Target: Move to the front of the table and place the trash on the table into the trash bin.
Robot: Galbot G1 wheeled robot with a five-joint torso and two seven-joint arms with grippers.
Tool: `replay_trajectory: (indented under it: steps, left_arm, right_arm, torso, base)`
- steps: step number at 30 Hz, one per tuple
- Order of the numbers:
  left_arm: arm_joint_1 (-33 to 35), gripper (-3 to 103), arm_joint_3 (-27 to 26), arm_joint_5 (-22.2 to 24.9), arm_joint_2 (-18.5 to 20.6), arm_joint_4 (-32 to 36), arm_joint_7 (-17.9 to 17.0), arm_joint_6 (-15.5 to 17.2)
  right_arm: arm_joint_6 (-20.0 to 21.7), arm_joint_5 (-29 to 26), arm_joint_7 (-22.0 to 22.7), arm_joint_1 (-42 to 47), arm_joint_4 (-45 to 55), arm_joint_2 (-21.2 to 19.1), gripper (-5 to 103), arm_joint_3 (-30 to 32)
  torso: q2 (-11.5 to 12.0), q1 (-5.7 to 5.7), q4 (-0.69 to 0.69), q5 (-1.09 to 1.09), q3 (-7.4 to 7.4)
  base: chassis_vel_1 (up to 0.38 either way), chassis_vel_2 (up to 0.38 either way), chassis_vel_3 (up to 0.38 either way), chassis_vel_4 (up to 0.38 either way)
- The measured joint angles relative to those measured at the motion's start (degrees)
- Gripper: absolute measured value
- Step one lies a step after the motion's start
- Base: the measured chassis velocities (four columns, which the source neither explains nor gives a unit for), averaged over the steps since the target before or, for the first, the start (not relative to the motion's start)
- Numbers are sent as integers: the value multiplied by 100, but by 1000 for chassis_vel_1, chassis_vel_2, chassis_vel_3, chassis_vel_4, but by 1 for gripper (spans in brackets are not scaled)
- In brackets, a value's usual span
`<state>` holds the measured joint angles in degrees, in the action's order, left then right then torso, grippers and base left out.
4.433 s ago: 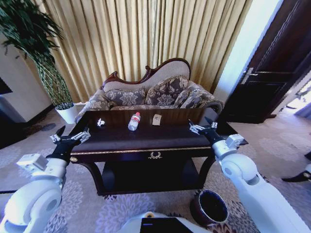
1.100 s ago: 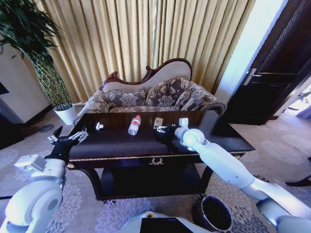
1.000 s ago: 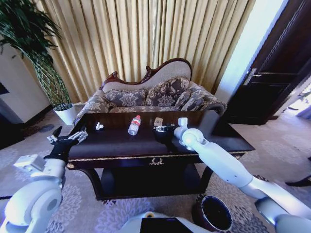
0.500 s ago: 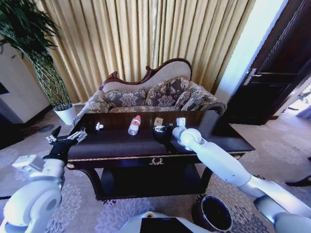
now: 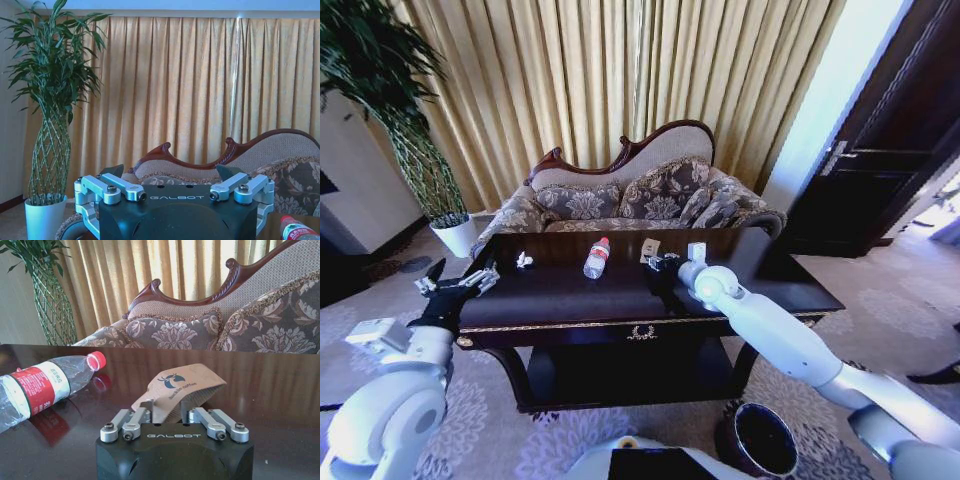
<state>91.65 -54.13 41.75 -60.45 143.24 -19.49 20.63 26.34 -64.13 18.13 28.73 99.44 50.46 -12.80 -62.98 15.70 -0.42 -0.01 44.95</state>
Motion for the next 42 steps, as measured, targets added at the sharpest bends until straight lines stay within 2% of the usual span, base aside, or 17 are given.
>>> replay_trajectory:
  steps: [2, 4, 5, 7, 10, 20, 23, 25, 26, 29, 31, 32, 34, 37, 40, 42]
  left_arm:
    - [0, 100, -4, 0, 0, 0, 0, -1]
    - [4, 100, -17, 0, 1, 0, 0, -4]
    - [4, 100, -17, 0, 1, 0, 0, -4]
    - [4, 100, -21, -1, 2, 0, 0, -8]
    - [-1, 100, -21, -1, 5, 0, 0, -11]
    - [-5, 100, -23, -4, 3, 0, -1, -17]
    - [-8, 100, -35, -4, 6, 0, -1, -18]
    - [-8, 100, -82, -3, 6, 0, -3, -19]
    - [-8, 100, -82, -3, 6, 0, -3, -19]
    - [-16, 100, -165, 14, -28, 0, -4, -20]
    - [-16, 100, -176, 18, -32, 0, -5, -20]
    - [-16, 100, -197, 23, -34, 0, -8, -21]
    - [-16, 100, -202, 22, -34, 0, -9, -22]
    - [19, 100, -252, 24, 23, 0, -69, -23]
    - [24, 100, -274, 28, 44, 0, -79, -22]
    - [10, 100, -305, 44, 89, 0, -87, -22]
  right_arm:
    - [-8, 2, 0, 1, 0, 0, 27, 1]
    - [-34, 13, 0, 5, 2, -6, 15, 5]
    - [-34, 13, 0, 5, 2, -6, 15, 5]
    - [-52, 18, 1, 13, 6, -24, 5, 18]
    - [-68, 24, 1, 51, 12, -39, 1, 50]
    - [-113, 40, 1, 230, 131, -88, 0, 243]
    - [-238, 113, -3, 284, 169, -96, 0, 325]
    - [-614, 560, -193, 429, 210, -136, 0, 501]
    - [-614, 560, -193, 429, 210, -136, 0, 501]
    - [-1094, 1485, -454, 968, 431, -238, 0, 1157]
    - [-1137, 1591, -459, 1070, 475, -259, 0, 1275]
    - [-1206, 1848, -472, 1355, 600, -338, 0, 1651]
    - [-1224, 1901, -473, 1456, 651, -369, 0, 1802]
    - [-1252, 1949, -474, 2047, 1004, -534, 0, 2640]
    - [-1253, 1949, -473, 2207, 1115, -565, 0, 2852]
    - [-1246, 1937, -457, 2662, 1427, -619, 0, 3421]
  torso:
    - [0, 0, 0, 0, 0]
    - [0, 0, 0, 0, 0]
    - [0, 0, 0, 0, 0]
    - [0, 0, 0, 0, 0]
    - [0, 0, 0, 0, 0]
    - [0, 0, 0, 0, 0]
    - [0, 0, 1, 0, 0]
    - [0, 0, 1, 0, 0]
    - [0, 0, 1, 0, 0]
    - [0, 0, 0, 0, 0]
    - [0, 0, 0, 1, 0]
    - [0, 0, 0, 3, 0]
    - [0, 0, -1, 1, 0]
    - [0, 0, -1, 1, 0]
    - [0, 0, -1, 0, 0]
    - [0, -1, 0, 1, -1]
  base:
    - [0, 0, 0, 0]
    - [0, 0, 0, 0]
    - [0, 0, 0, 0]
    - [0, 0, 0, 0]
    - [0, 0, 0, 0]
    - [0, 0, 0, 0]
    - [0, 0, 0, 0]
    - [0, 0, 0, 0]
    - [0, 0, 0, 0]
    - [0, 0, 0, 0]
    - [0, 0, 0, 0]
    - [0, 0, 0, 0]
    - [0, 0, 0, 0]
    - [0, 0, 0, 0]
    - [0, 0, 0, 0]
    - [0, 0, 0, 0]
